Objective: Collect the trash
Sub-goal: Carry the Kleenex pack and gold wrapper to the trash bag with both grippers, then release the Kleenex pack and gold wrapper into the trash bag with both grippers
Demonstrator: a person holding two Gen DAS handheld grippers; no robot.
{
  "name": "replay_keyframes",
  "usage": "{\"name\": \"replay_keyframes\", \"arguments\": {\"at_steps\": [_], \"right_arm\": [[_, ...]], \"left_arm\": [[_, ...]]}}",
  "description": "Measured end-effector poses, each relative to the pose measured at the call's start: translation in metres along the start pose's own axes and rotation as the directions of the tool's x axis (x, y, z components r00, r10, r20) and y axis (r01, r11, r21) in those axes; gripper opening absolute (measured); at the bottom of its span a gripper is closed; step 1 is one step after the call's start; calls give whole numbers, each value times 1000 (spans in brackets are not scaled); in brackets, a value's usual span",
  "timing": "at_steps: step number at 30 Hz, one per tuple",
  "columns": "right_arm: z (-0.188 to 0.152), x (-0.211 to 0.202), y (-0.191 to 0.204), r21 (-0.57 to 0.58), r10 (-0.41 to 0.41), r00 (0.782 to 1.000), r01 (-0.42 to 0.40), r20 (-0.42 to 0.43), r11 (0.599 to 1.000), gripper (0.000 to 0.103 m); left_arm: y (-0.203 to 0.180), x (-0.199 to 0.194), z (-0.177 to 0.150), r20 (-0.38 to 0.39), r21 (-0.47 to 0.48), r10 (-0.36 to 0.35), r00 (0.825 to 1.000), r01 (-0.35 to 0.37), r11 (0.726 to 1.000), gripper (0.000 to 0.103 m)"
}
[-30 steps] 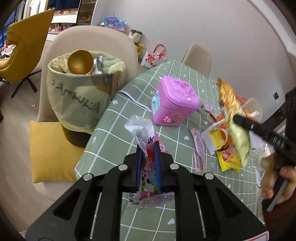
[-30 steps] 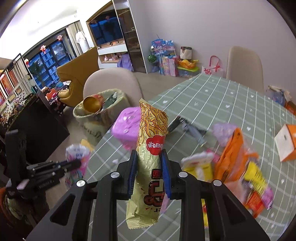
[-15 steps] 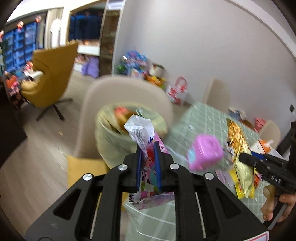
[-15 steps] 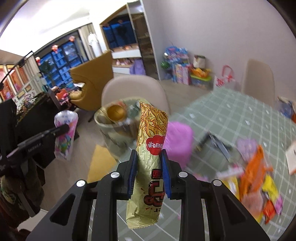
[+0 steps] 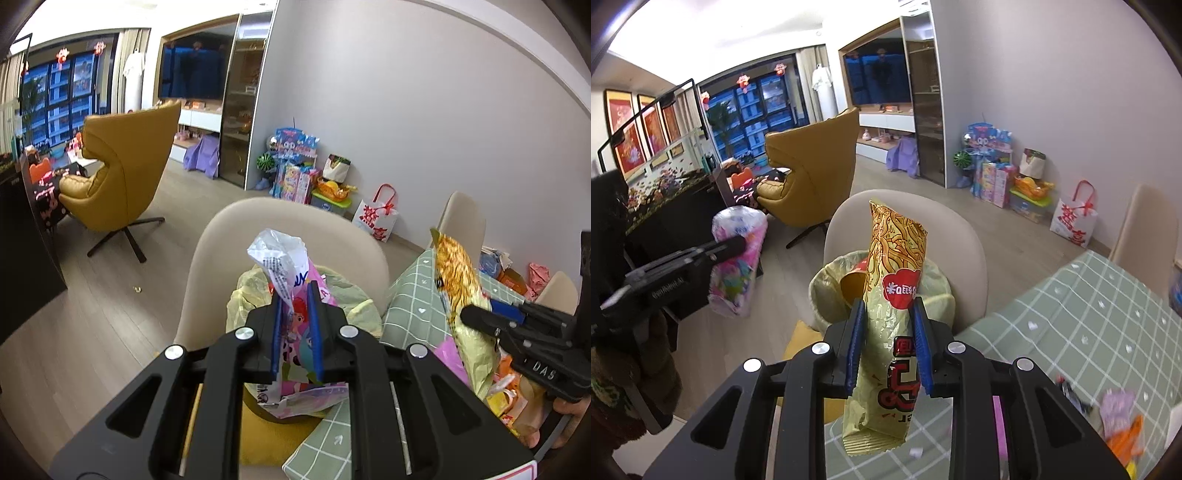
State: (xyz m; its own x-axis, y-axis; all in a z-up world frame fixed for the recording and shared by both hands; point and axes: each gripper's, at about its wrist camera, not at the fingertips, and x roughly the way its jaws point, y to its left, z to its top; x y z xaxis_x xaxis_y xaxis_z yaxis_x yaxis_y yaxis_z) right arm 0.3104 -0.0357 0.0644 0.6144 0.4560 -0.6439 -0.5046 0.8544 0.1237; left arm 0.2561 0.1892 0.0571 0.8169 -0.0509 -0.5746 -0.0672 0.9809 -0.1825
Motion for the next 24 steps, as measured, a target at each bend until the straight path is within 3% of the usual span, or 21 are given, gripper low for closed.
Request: {"name": "replay_keyframes", "arguments": {"at_steps": [8,16,21,24], "right_arm": [[10,49,-34,15,3,1000,-3,-30,1000,25],[6,68,-61,43,-10,999,12,-43,999,25],[4,77,-65,54,-9,998,12,-56,998,25],[4,81,-63,52,-7,998,10,-61,999,25]], "left_arm": [[3,78,0,-65,-29,-47,997,45,999,13],[15,140,-7,-121,-112,-105,987,91,990,13],[17,152,-15,-148,-129,-112,983,93,987,30],[18,151,-16,-149,-128,-105,983,86,988,30]]}}
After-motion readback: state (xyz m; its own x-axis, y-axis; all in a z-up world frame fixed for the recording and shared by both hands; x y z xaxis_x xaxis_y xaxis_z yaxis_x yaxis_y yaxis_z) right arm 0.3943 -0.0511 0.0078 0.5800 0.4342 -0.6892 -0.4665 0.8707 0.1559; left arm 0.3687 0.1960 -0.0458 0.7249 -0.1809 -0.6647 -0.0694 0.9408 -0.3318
